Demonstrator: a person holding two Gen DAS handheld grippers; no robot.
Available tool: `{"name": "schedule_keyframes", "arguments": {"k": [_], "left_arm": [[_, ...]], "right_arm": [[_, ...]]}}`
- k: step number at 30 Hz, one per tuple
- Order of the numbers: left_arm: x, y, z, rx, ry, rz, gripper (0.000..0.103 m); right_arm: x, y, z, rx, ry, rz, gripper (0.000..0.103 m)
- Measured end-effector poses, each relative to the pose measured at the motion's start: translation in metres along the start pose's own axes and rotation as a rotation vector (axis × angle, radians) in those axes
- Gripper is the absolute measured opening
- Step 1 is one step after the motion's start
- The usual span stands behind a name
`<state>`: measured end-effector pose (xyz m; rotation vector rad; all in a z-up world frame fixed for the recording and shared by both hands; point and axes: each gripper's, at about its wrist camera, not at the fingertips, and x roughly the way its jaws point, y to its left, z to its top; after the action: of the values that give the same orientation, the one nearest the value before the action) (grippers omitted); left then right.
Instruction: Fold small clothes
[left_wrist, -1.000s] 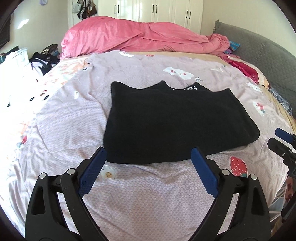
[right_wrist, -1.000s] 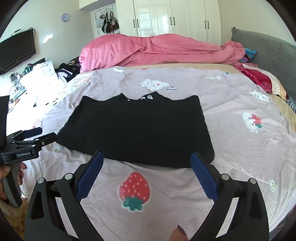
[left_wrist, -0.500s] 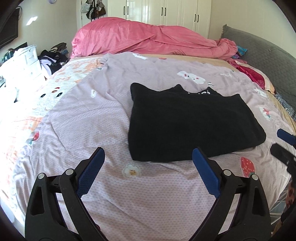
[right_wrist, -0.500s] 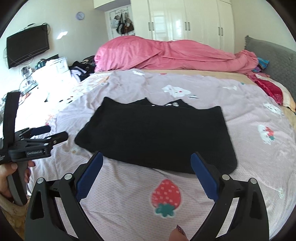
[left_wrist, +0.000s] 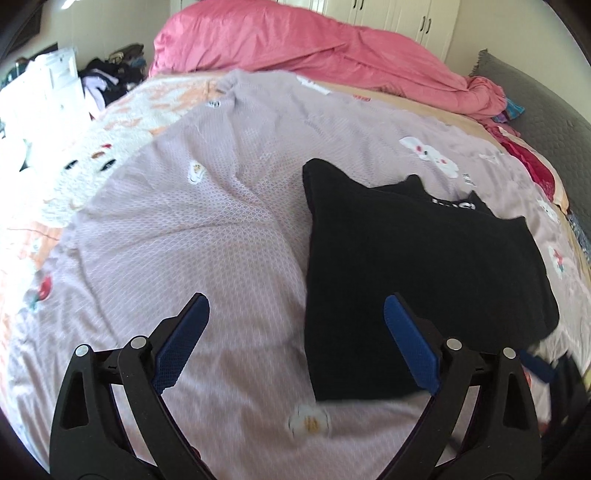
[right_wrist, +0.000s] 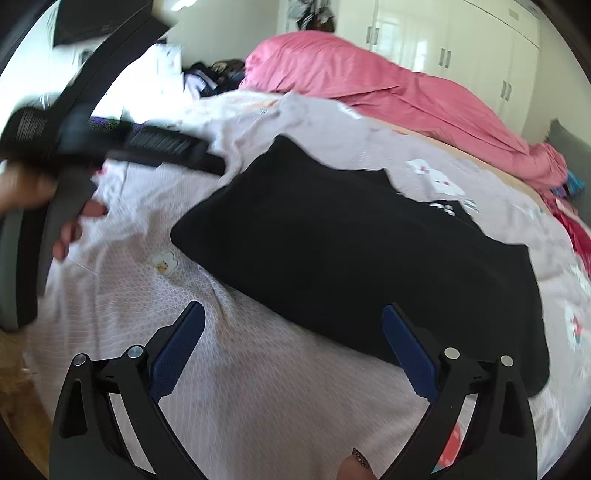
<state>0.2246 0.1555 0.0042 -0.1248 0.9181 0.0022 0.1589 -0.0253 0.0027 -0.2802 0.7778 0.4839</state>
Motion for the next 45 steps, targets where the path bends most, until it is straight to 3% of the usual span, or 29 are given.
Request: {"name": "schedule_keyframes", "arguments": {"k": [7,15,16,18,20,21,26,28,30,36,45], "left_arm": [[0.047,0.009,0.026,-0.052,0.096,-0.038,0.089],[0.08,0.009,0.047,-0.109,0.165,-0.084,0.089],[0.081,0.009,0.049,-0.111,0.166,-0.084,0.089],[0.084,0.007,0.054,-0.115,0.168,-0.071,0.089],[0.085,0.004,0.058,-0.119,0.179,-0.081,0.087],[0.085,0.002,0.06,-0.118,0.185,-0.089,0.086],[0.08,-0.018,0.067,-0.15,0.206,-0.176,0.07],[0.074,-0.029,0.07,-0.154,0.201,-0.217,0.041],[0.064,-0.05,0.074,-0.13,0.189,-0.257,0.022],[0.031,-0.125,0.088,-0.026,0.122,-0.277,0.02],[0.039,-0.236,0.078,0.098,0.131,-0.236,0.02]], "right_arm": [[0.049,0.019,0.012,-0.065,0.068,-0.055,0.096],[0.075,0.036,0.028,-0.174,0.064,-0.162,0.093],[0.074,0.036,0.029,-0.177,0.045,-0.158,0.084],[0.066,0.032,0.03,-0.169,-0.009,-0.141,0.042],[0.052,0.017,0.031,-0.114,-0.068,-0.107,0.022],[0.046,0.009,0.031,-0.086,-0.089,-0.084,0.018],[0.016,-0.027,0.027,0.053,-0.198,-0.001,0.015],[0.003,-0.04,0.023,0.101,-0.238,0.012,0.015],[-0.008,-0.057,0.019,0.16,-0.27,0.031,0.014],[-0.043,-0.111,-0.006,0.388,-0.356,0.074,0.014],[-0.053,-0.178,-0.056,0.66,-0.336,0.144,0.012]]}}
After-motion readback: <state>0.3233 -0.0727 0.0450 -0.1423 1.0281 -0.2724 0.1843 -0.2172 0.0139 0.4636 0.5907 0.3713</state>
